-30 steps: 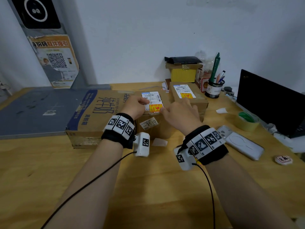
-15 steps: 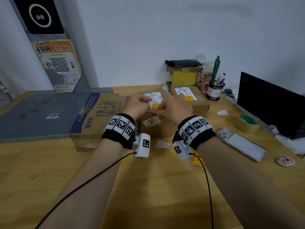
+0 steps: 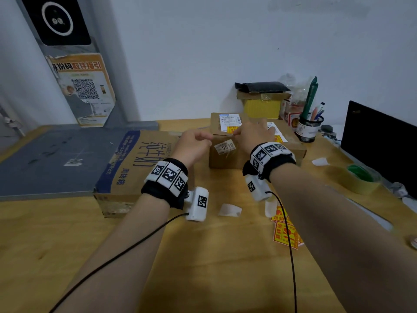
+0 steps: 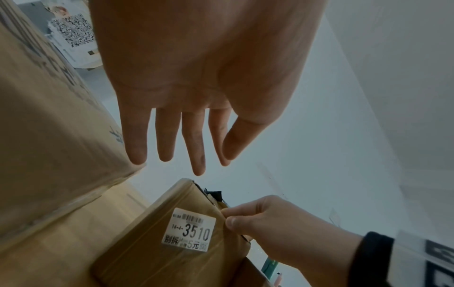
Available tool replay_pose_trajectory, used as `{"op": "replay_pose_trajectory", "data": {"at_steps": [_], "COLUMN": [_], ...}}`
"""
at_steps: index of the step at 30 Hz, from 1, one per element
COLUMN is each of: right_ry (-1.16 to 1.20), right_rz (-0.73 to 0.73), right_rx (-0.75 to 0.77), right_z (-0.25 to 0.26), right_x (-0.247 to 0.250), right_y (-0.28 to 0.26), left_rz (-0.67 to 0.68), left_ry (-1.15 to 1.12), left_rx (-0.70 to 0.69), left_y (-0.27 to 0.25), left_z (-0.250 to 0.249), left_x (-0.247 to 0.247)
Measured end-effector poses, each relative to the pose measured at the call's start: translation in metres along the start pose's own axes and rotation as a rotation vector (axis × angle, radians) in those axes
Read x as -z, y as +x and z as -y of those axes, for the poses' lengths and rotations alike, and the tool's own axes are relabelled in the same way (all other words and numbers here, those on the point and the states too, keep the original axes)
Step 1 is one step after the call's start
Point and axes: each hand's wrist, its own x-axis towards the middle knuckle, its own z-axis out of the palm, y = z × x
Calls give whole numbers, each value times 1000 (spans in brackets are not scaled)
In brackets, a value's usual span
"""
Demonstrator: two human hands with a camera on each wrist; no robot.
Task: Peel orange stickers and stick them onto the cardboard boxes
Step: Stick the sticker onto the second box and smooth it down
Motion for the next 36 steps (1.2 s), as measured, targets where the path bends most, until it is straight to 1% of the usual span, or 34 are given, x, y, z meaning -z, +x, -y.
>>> {"op": "replay_pose_trajectory", "data": {"at_steps": [3,5,7,9,10,11,12,14,16,19,20,21,23,26,28,32,36], "right_ry": [-4,37,83,107,113,131,151,195,271,529,598,640,688,732,755,795,802], "right_rz": [88,142,127,56,34,42,88,233,345,444,444,425,354,257,243,215,161], "right_rx": [11,24,40,62,72,81,92,117,132,138,137,126,96,73,87,113,65], "right_z": [4,6,9,15,19,24,29,40,49,61,65,67,68,64,58,38,10], "right_x": [0,1,-1,-1,-1,0,0,-5,-11,-17,-20,-21,-22,-16,-7,9,25], "right_y": [-3,-13,-28,-46,-56,-64,-73,-83,-91,-106,-111,-114,-121,-132,-145,-169,-189], "left_rz": [-23,-70,-123,-177,-191,-198,-206,-247,-283,-230,-234,-247,-270,-322,-340,-313,-258], "left_ry": [36,93,119,194,296,406,488,513,471,370,347,298,218,142,94,22,-43], "left_rx": [15,40,71,106,159,219,313,465,531,517,517,497,446,402,383,327,267], "left_y": [-3,-7,-12,-16,-21,-25,-28,-38,-44,-55,-56,-44,-38,-59,-64,-89,-113], "left_z": [4,10,20,31,34,38,42,49,61,75,81,97,114,103,104,88,67], "left_x": [12,26,43,61,70,78,86,103,115,121,123,123,123,129,131,126,110]}}
